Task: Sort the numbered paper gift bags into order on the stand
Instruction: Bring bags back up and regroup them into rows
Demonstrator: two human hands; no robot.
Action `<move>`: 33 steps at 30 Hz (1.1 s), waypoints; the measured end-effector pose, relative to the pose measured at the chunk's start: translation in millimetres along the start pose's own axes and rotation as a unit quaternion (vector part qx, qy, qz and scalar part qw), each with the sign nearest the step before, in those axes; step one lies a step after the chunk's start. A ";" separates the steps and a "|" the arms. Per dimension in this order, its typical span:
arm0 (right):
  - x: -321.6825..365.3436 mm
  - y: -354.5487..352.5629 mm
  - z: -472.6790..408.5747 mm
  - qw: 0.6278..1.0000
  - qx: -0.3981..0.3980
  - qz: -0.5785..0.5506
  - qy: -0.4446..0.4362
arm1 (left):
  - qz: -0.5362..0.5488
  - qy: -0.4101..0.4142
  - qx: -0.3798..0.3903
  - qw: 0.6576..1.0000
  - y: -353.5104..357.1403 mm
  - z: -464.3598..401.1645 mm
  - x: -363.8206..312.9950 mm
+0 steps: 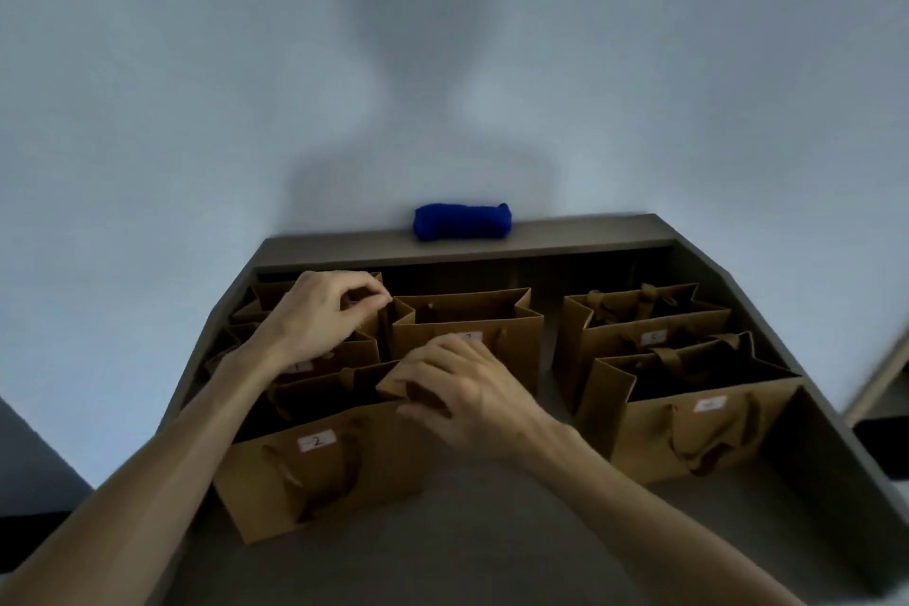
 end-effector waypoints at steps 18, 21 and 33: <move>-147.3 -147.2 152.2 0.917 0.239 0.084 0.309 | -0.213 0.077 0.112 0.968 91.2 -63.8 -57.4; -145.0 -141.5 154.5 0.925 0.202 0.108 0.304 | -0.208 0.059 0.088 0.972 92.3 -75.2 -55.2; -111.7 -109.3 107.5 0.970 0.147 0.061 0.183 | -0.120 0.021 0.064 0.990 86.8 -74.7 -39.3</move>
Point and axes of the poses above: each hand's wrist, its own z-axis away from the middle knuckle, its own y-axis out of the palm, x = y × z, the point moved 2 cm from there along -z, towards the middle knuckle, and after that the axes turned 9 degrees about -y, right-handed, at the moved point
